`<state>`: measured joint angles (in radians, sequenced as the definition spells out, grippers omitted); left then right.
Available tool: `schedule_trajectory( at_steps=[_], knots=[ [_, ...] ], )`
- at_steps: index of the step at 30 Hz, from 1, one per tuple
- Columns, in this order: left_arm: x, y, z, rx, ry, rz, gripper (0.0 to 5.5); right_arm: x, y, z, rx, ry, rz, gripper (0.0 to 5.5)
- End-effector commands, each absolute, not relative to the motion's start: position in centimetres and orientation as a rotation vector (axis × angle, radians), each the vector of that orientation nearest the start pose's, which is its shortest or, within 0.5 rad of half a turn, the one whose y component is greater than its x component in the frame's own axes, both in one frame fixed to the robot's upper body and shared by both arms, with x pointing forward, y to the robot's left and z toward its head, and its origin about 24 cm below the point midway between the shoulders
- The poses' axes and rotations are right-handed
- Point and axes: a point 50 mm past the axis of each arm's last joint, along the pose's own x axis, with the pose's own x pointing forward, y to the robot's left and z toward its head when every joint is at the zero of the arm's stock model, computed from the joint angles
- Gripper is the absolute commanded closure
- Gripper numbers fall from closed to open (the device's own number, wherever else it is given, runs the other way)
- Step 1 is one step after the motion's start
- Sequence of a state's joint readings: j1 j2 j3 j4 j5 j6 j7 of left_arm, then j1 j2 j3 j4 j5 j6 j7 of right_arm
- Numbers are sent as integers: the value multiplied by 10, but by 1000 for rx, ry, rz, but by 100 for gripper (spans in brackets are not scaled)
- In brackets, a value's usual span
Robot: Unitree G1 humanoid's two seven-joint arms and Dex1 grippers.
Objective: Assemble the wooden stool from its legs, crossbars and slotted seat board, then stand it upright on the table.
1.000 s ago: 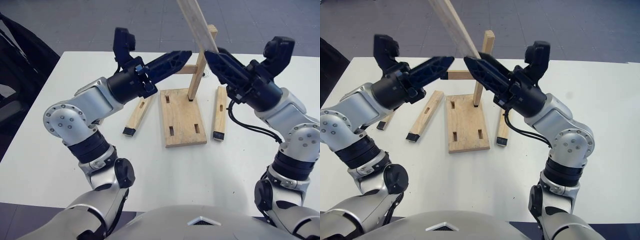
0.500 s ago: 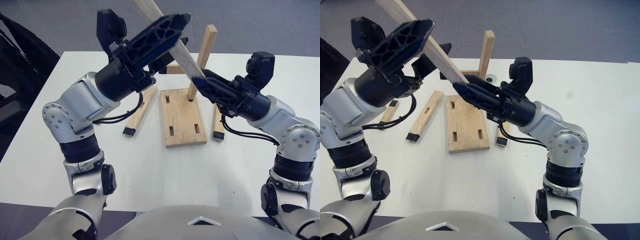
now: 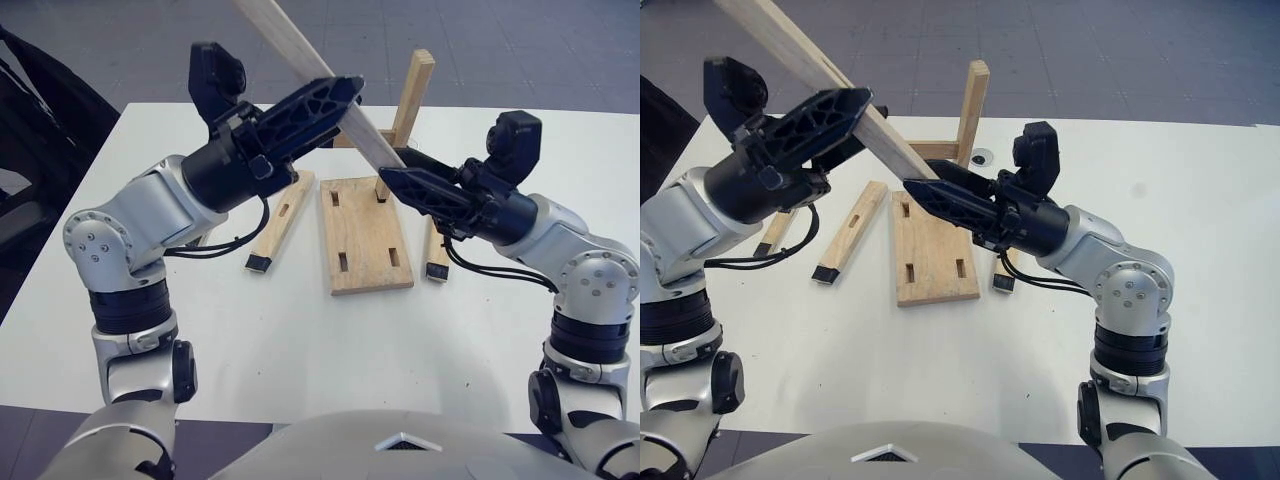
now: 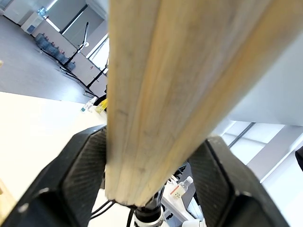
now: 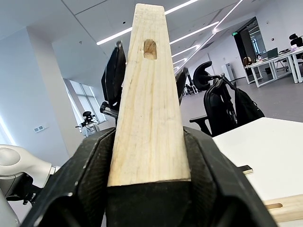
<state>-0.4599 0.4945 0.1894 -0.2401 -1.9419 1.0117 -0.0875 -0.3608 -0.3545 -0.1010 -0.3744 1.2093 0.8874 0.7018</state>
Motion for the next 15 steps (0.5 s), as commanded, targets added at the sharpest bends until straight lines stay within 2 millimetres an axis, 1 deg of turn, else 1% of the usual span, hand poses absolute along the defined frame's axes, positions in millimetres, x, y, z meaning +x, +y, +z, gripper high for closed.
schedule_trajectory(
  at_steps=[1,9,10,15],
  knots=[
    [247,145,217,-908,237,-1244,318,240,-120,186,582,-3,1390,341],
    [251,147,218,-923,200,-1226,323,239,-119,181,551,23,1398,341],
    [251,148,218,-927,195,-1228,323,239,-119,181,548,25,1393,304],
    [258,152,219,-947,167,-1194,336,241,-119,174,532,60,1374,216]
  ],
)
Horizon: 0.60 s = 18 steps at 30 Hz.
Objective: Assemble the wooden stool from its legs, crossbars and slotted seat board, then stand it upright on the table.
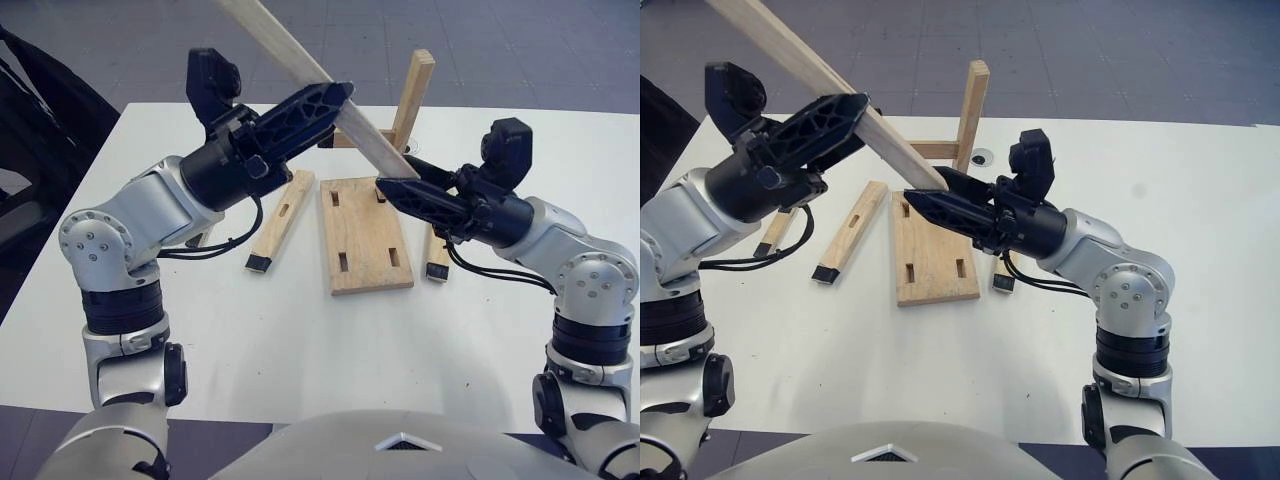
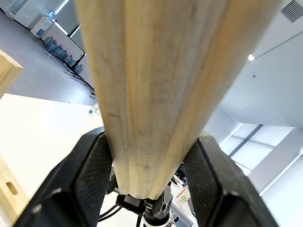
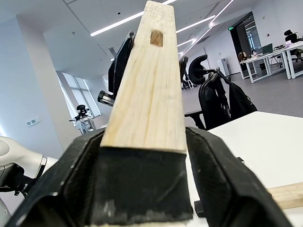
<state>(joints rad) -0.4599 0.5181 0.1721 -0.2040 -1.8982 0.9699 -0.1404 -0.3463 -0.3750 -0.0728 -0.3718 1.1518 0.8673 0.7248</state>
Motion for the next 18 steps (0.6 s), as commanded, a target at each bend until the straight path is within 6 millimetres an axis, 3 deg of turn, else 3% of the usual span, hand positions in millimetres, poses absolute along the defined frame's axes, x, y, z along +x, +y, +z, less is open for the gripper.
schedule_trajectory(
  at_steps=[1,4,8,11,14,18],
  knots=[
    [259,154,220,-936,159,-1186,336,241,-120,173,527,68,1369,194],
    [268,176,227,-851,97,-1100,336,243,-139,152,440,156,1290,172],
    [275,205,230,-649,50,-982,336,253,-169,109,241,366,1063,172],
    [271,205,217,-453,96,-962,337,260,-162,86,58,471,952,172],
    [272,197,186,-287,194,-906,337,264,-150,71,-24,502,901,172],
    [268,191,168,-280,204,-887,337,273,-141,63,-185,521,820,172]
  ],
)
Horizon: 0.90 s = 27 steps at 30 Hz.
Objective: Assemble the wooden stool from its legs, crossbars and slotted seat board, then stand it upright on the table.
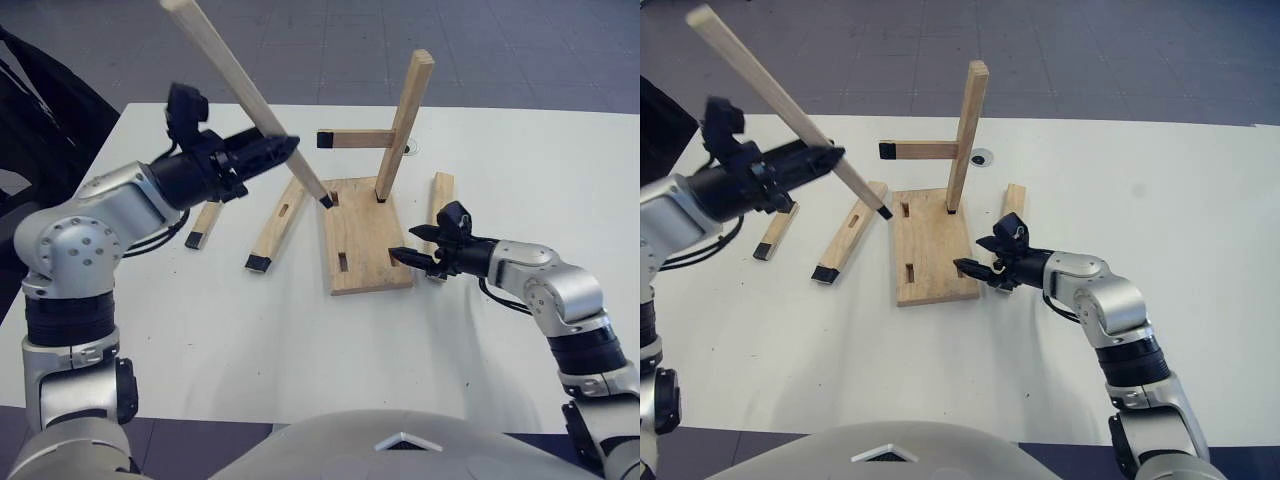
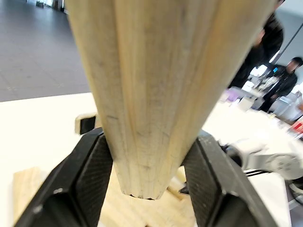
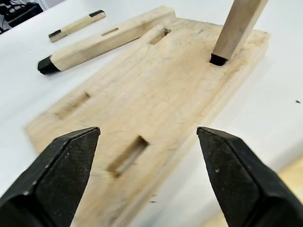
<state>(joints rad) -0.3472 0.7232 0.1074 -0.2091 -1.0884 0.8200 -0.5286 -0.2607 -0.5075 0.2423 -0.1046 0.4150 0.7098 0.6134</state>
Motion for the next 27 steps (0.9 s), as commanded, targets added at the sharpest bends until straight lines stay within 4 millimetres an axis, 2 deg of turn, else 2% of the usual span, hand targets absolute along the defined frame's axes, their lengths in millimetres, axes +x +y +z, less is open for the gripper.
schedule_trajectory(
  at_steps=[1,11,16,18,22,24,27],
  knots=[
    [268,191,167,-281,200,-884,337,273,-141,61,-223,530,804,172],
    [269,194,168,-250,189,-862,337,252,-146,57,-466,660,881,172],
    [271,199,169,-234,183,-845,337,259,-151,57,-864,655,988,172],
    [271,199,168,-220,186,-845,337,255,-154,58,-969,639,1067,172],
    [268,190,156,-146,197,-878,337,239,-163,60,-1298,441,1301,172],
    [266,178,144,-114,180,-923,337,241,-174,57,-1466,327,1363,172],
    [260,165,118,-52,161,-967,338,248,-181,56,-1587,183,1374,172]
  ],
)
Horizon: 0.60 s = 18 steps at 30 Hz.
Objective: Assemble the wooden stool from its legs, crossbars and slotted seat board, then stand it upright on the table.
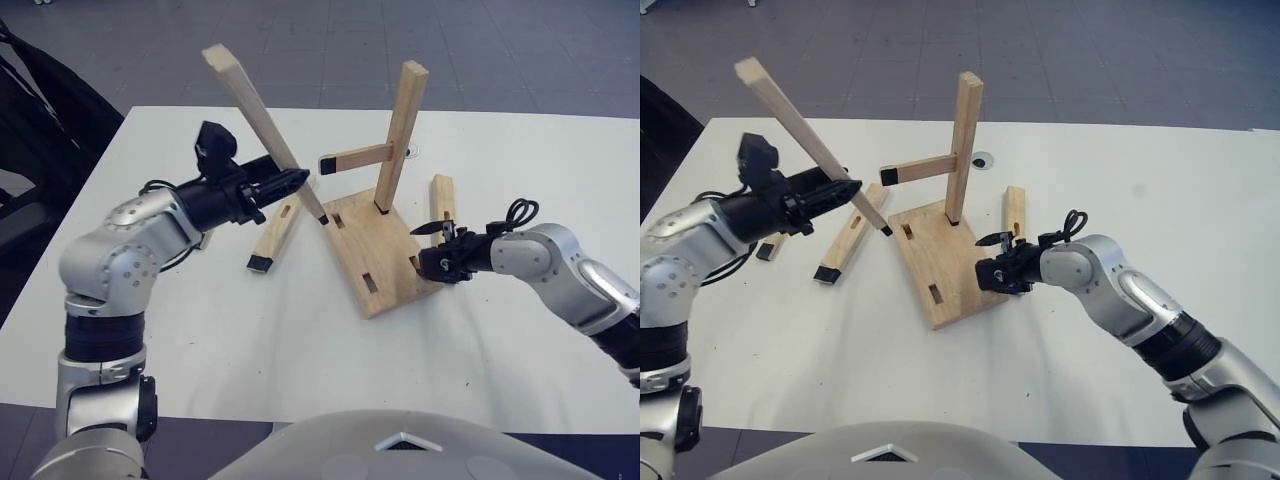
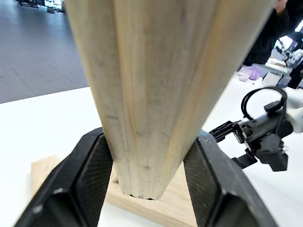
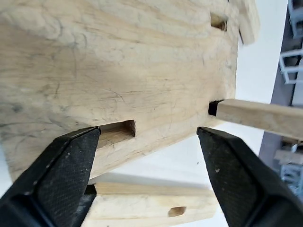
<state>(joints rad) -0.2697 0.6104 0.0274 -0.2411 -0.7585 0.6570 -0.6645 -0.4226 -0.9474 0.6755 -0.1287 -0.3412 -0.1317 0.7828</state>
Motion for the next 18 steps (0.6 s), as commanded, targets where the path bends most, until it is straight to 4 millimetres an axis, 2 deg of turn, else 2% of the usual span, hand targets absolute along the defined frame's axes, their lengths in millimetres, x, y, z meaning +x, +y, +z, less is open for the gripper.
schedule_trajectory(
  at_steps=[1,3,8,14,18],
  knots=[
    [259,166,106,-9,171,-951,338,250,-184,53,-1615,155,1365,172],
    [256,172,92,34,174,-919,338,251,-190,48,-1656,136,1363,172],
    [258,184,86,19,70,-829,338,251,-199,39,-1662,151,1351,172],
    [252,174,94,-194,12,-794,338,245,-200,32,-1644,159,1357,172],
    [256,169,89,-200,36,-757,338,244,-197,32,-1634,151,1355,172]
  ],
)
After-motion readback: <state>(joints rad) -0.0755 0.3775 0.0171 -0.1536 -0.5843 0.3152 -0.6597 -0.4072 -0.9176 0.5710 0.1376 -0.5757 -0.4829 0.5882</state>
